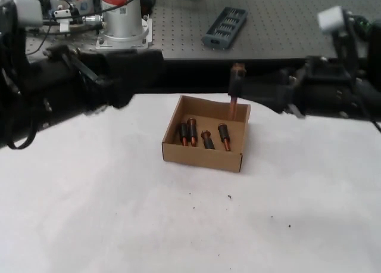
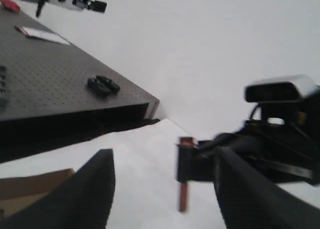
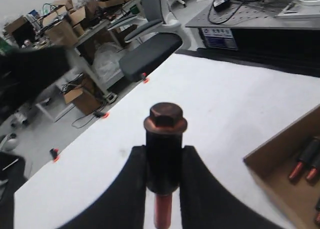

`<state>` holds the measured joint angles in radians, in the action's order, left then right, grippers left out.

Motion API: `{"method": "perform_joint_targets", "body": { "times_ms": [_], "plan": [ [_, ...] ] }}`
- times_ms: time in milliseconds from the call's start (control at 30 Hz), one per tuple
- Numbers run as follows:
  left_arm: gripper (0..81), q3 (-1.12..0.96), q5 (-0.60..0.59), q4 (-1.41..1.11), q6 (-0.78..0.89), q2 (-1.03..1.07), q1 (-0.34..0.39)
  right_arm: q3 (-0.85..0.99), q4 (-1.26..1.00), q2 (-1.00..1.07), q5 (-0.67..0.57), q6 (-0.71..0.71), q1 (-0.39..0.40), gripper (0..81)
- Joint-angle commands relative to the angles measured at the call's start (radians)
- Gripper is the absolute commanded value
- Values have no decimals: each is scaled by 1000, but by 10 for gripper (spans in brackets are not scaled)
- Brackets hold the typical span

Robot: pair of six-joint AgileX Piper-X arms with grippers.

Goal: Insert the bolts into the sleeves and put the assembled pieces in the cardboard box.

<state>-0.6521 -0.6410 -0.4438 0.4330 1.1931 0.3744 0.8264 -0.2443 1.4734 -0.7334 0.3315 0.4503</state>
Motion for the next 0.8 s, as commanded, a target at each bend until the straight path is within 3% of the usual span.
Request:
{"method": "perform_joint_targets", "body": {
  "times_ms": [0,233,400,533,767],
  "plan": [
    [419,-11,-17,120,-24,-24,11,131,-8,167,65,59,-19,23],
    [419,-11,111,287,-29,-211,116,378,70,455,132,239,-9,23],
    [419,-11,165,320,-12,-317,124,498,192,552,211,267,-4,23],
    [419,-11,191,365,-1,-375,124,531,358,563,379,352,-2,24],
    [419,-11,204,368,2,-397,124,531,343,563,331,356,14,39]
  ]
}}
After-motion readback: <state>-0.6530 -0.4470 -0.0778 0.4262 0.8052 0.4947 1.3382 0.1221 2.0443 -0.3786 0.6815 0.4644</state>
